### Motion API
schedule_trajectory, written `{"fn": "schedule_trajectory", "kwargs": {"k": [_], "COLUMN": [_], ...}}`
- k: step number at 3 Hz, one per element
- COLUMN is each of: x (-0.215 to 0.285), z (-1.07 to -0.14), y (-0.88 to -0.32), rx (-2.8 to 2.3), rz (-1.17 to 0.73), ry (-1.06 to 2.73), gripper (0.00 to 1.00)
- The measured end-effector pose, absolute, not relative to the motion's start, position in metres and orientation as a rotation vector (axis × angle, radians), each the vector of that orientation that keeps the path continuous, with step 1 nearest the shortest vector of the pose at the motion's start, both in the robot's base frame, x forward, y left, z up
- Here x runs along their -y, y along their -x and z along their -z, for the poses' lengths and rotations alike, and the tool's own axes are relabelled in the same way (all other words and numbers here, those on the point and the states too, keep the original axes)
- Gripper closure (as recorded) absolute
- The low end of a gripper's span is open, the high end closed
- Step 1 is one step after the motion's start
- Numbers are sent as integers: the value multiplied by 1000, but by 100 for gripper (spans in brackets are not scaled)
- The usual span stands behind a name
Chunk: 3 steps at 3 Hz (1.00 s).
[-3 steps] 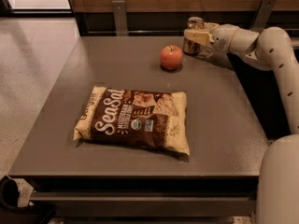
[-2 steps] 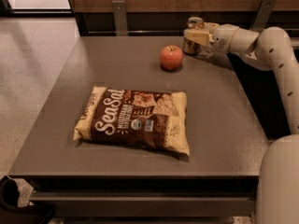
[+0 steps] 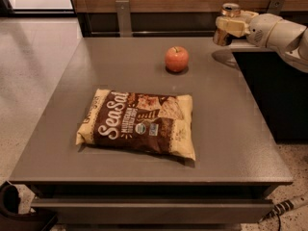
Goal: Move orange can near brown chip bag
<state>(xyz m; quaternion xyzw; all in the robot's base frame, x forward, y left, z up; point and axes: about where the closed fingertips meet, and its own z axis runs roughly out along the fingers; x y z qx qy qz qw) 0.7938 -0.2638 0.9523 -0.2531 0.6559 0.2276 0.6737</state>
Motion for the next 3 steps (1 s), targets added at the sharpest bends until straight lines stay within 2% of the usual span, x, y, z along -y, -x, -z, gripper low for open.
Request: {"fn": "schedule_trajectory", "kwargs": {"k": [1,3], "x": [297,302], "z": [-976,-982], "y": [-750,-645], "rx": [-1488,-1579], "rz": [-462,-423], "ry": [530,561], "gripper": [100,100]}}
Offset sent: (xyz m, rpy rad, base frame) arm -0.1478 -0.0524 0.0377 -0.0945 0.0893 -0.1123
